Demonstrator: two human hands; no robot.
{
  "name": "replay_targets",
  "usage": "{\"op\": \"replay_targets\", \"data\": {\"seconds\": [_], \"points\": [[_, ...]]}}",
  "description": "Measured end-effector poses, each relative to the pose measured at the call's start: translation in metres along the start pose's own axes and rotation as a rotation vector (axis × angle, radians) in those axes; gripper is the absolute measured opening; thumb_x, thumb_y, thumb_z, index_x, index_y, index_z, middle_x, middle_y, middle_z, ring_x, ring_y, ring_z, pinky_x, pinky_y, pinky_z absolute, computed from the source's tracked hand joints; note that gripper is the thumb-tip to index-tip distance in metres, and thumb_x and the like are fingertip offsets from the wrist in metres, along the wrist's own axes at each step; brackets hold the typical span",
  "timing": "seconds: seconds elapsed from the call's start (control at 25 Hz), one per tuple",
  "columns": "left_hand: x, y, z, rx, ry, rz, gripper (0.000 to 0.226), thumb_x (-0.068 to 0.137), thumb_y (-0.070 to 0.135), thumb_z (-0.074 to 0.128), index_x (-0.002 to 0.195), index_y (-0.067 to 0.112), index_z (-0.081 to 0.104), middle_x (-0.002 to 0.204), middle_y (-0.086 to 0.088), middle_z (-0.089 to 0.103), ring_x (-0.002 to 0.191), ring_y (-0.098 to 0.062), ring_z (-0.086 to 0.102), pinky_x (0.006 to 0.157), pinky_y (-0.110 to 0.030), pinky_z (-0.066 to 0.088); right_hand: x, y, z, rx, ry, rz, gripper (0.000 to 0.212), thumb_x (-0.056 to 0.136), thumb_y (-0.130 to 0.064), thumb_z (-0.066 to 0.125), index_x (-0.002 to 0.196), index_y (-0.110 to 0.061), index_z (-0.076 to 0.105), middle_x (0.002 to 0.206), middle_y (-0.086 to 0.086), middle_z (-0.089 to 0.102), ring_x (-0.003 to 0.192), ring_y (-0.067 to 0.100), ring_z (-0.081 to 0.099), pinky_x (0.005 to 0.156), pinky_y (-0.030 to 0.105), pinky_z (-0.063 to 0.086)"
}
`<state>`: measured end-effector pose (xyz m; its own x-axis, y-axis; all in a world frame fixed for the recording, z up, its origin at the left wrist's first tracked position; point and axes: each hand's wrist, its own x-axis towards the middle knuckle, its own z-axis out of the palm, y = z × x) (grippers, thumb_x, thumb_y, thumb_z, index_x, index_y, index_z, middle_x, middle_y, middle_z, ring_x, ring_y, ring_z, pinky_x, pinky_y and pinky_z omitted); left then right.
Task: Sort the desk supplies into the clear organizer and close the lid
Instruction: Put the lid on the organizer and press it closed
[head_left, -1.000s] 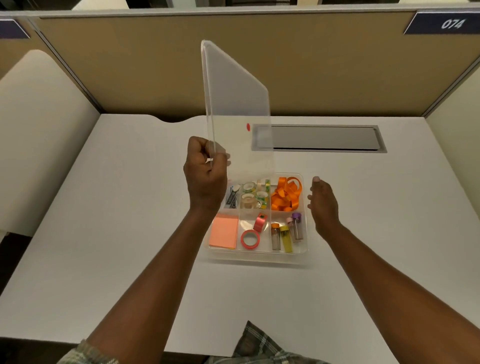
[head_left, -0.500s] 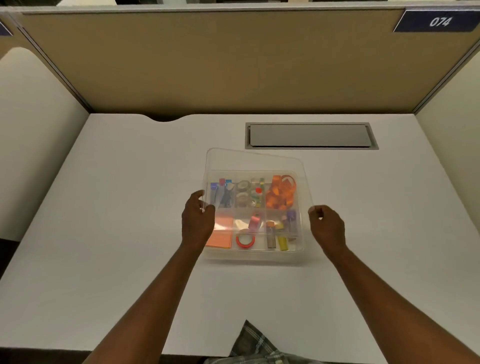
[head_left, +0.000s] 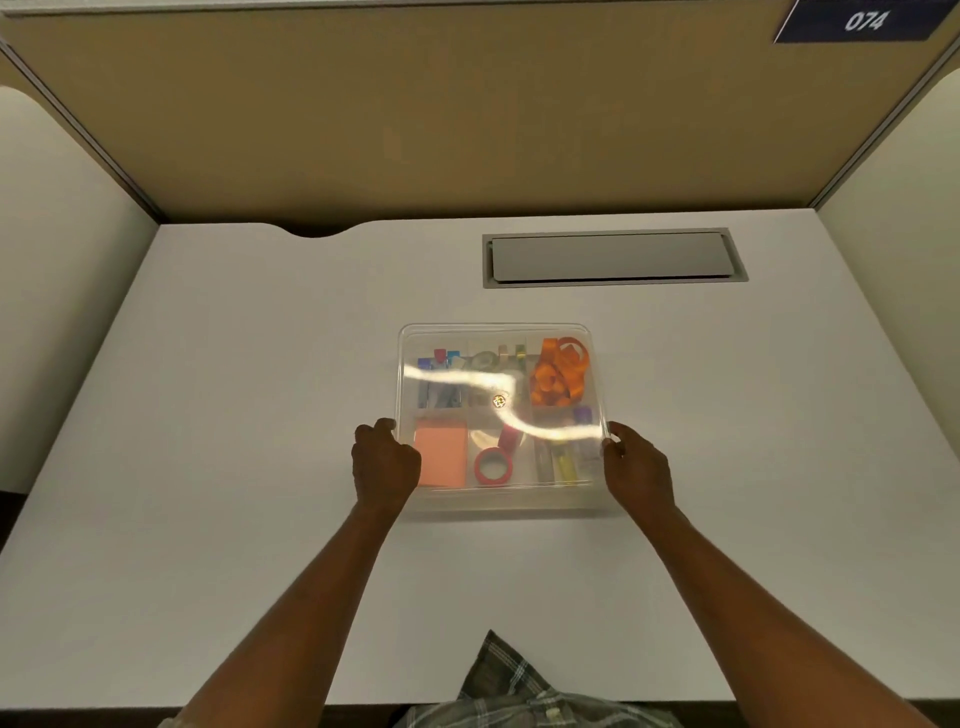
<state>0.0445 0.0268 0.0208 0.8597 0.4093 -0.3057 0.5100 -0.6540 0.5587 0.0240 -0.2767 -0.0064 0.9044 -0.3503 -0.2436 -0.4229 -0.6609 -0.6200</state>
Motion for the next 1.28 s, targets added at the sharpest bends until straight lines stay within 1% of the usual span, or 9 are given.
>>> {"op": "replay_targets", "data": {"seconds": [0.2,0.48,0.64,0.76,0.92,0.96,1.04,1.12,1.28], "points": [[0.016,0.001,-0.014,-0.033,-0.109,-0.104,0.014,0.076,-0.004,0.049,0.08,0.003,0.06,0.08,-0.009,0.061,0.077,-0.03,0.062,0.072,-0.035,0.053,0.006,-0.002,-0.013,0.229,-0.142,0.192,0.021,0.093,-0.026,0.061,0.113,-0.027,0.066,0.077,0.004,0.071,0.064,0.024,0.065,0.083,0.047,0.058],[0.03,0.0,-0.014,-0.062,-0.211,-0.18,0.018,0.08,0.001,0.05,0.093,0.004,0.062,0.09,-0.013,0.065,0.077,-0.032,0.066,0.071,-0.04,0.06,0.006,-0.009,-0.017,0.36,-0.163,0.342,0.013,0.091,-0.016,0.064,0.103,-0.019,0.07,0.078,0.008,0.066,0.064,0.02,0.057,0.061,0.033,0.057],[0.038,0.002,-0.017,-0.092,-0.289,-0.218,0.018,0.08,0.001,0.051,0.096,-0.001,0.06,0.09,-0.02,0.064,0.066,-0.029,0.06,0.058,-0.034,0.053,0.011,-0.013,-0.019,0.336,-0.19,0.347,0.009,0.089,-0.015,0.064,0.096,-0.015,0.069,0.074,0.008,0.064,0.06,0.02,0.055,0.058,0.031,0.053],[0.042,0.01,-0.021,-0.127,-0.267,-0.161,0.023,0.08,0.008,0.054,0.102,0.005,0.06,0.098,-0.014,0.065,0.077,-0.028,0.062,0.057,-0.031,0.051,0.018,-0.016,-0.02,0.344,-0.187,0.325,0.013,0.09,-0.019,0.061,0.101,-0.02,0.068,0.076,0.007,0.066,0.061,0.021,0.058,0.06,0.032,0.053],[0.056,0.024,-0.021,-0.109,-0.141,-0.033,0.035,0.091,0.019,0.058,0.125,0.009,0.06,0.121,-0.01,0.063,0.105,-0.03,0.064,0.082,-0.035,0.053,0.029,-0.026,-0.016,0.294,-0.121,0.255,0.023,0.09,-0.029,0.055,0.11,-0.032,0.067,0.092,0.003,0.072,0.076,0.024,0.067,0.081,0.044,0.06],[0.061,0.027,-0.019,-0.082,-0.119,0.018,0.031,0.091,0.018,0.059,0.119,0.006,0.062,0.115,-0.01,0.065,0.102,-0.029,0.064,0.08,-0.033,0.051,0.032,-0.029,-0.016,0.277,-0.11,0.231,0.026,0.088,-0.031,0.055,0.112,-0.032,0.067,0.097,0.002,0.072,0.083,0.025,0.069,0.086,0.047,0.058],[0.067,0.035,-0.018,-0.061,-0.057,0.065,0.015,0.089,0.014,0.058,0.083,0.001,0.063,0.079,-0.009,0.062,0.072,-0.024,0.06,0.059,-0.026,0.043,0.04,-0.032,-0.012,0.252,-0.088,0.201,0.031,0.085,-0.031,0.057,0.114,-0.03,0.067,0.103,0.003,0.072,0.096,0.029,0.068,0.091,0.049,0.055],[0.069,0.038,-0.018,-0.102,0.012,0.053,0.034,0.09,0.014,0.054,0.058,0.008,0.045,0.057,-0.004,0.046,0.052,-0.016,0.045,0.05,-0.024,0.033,0.044,-0.036,-0.009,0.268,-0.029,0.222,0.027,0.086,-0.031,0.06,0.112,-0.029,0.065,0.1,0.003,0.073,0.097,0.03,0.068,0.092,0.049,0.055],[0.065,0.033,-0.025,-0.439,-0.048,0.012,0.022,0.086,0.018,0.046,0.078,0.005,0.061,0.074,-0.012,0.064,0.064,-0.022,0.057,0.059,-0.035,0.047,0.045,-0.04,-0.005,0.242,0.054,0.233,0.033,0.093,-0.032,0.061,0.125,-0.021,0.062,0.105,0.001,0.068,0.103,0.023,0.063,0.1,0.043,0.049]]}}
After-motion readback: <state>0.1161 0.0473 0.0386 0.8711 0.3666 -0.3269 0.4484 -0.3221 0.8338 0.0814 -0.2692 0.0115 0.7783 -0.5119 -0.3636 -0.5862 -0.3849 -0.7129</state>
